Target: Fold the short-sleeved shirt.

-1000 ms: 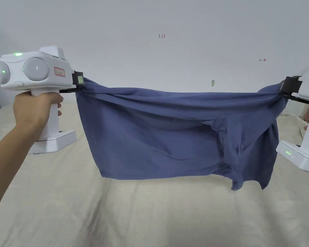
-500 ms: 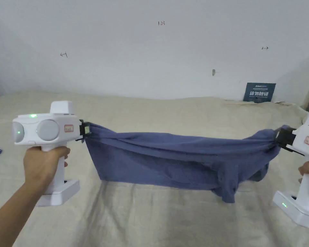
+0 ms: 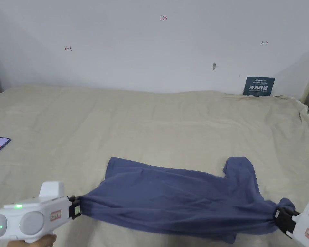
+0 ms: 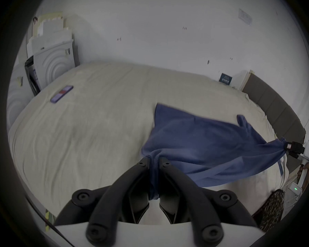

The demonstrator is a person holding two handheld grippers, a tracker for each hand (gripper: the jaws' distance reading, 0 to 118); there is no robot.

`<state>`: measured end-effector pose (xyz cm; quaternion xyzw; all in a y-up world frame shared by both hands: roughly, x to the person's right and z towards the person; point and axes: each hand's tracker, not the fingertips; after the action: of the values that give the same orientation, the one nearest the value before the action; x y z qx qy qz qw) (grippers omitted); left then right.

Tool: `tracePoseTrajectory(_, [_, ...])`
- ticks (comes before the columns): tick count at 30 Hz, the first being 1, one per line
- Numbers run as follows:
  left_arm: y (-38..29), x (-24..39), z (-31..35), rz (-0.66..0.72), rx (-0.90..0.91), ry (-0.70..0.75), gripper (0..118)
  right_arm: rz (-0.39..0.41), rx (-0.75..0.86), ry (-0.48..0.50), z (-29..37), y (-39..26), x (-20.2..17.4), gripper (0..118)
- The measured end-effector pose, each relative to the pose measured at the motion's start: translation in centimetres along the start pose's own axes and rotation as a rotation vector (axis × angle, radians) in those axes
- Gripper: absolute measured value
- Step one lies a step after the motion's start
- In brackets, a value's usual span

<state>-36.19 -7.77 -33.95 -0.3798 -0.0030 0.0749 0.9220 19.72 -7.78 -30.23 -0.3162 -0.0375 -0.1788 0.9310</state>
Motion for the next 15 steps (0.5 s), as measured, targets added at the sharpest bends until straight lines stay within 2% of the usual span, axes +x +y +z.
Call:
tracePoseTrajectory(10, [-7.3,-1.9,2.4,0.051,-0.094,0.027,6,0.018,-0.088,-0.039,3.5,-5.4,2.5,4])
tracePoseTrajectory(15, [-9.0,-2.2,4.3,0.026,-0.121,0.048,6,0.073,-0.118,-0.096,5.7,-6.8,3.4,2])
